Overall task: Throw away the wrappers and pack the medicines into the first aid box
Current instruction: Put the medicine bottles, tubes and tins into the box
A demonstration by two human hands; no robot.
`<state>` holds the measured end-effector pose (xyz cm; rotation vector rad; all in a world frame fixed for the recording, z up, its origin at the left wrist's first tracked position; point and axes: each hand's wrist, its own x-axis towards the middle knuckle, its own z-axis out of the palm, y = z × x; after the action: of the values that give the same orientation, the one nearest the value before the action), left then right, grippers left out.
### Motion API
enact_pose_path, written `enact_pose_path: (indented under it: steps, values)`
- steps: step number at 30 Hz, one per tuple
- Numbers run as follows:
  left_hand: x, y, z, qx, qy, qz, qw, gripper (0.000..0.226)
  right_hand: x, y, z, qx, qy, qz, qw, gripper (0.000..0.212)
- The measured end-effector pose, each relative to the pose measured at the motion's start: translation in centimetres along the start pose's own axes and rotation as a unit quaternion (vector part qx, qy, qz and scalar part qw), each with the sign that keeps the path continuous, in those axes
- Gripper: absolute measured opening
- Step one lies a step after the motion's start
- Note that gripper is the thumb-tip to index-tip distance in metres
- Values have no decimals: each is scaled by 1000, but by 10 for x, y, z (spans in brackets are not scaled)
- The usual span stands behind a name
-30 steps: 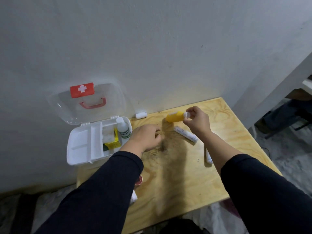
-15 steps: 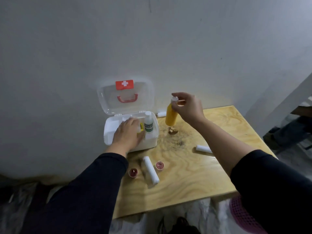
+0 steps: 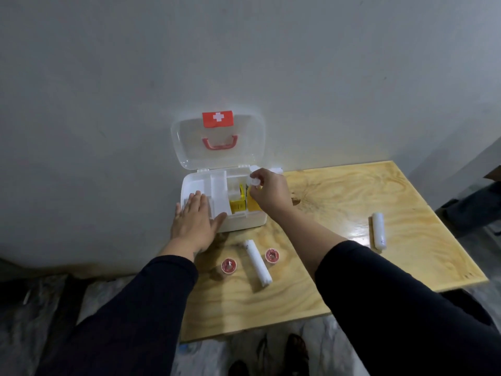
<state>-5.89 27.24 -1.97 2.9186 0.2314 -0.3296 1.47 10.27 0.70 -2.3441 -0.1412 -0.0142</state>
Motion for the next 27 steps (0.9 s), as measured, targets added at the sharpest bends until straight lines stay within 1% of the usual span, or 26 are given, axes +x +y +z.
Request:
enact_pose_path:
  steps: [3,5,8,11,14,16,18,20,21,24,27]
  values:
    - [2,0,2,13,-2,-2,1000,78,1,7,9,-32,-12,10,999,34]
    - [2,0,3,19,-2,-2,1000,77,-2,7,6,-24,-8,4,1000,37]
    - [2,0,4,27,3,-1,1000,78,-16,9,-10,5,32,-29,999,35]
    - [3,-1,4,30,-2,-2,1000,77,-50,33,-28,-36,63,-59,996,34]
    - [3,0,4,35,-1,-3,999,78,-92,75,-43,-152,34,-59,986,40]
    - [3,0,4,41,2,-4,999,78,-120,100,-51,-217,-16,-16,976,46]
    - [2,0,3,46,0,-4,999,78,-143,124,-58,-253,-67,33,964,51]
    - [2,1,2,48,-1,-3,999,78,-159,145,-63,-268,-94,54,957,51]
    - [2,2,2,50,-1,-3,999,78,-165,153,-64,-266,-96,57,958,50]
    - [2,4,2,61,-1,-7,998,77,-172,168,-63,-253,-63,47,964,46]
    - [4,5,3,77,1,-11,997,75,-167,177,-63,-241,-51,38,969,48]
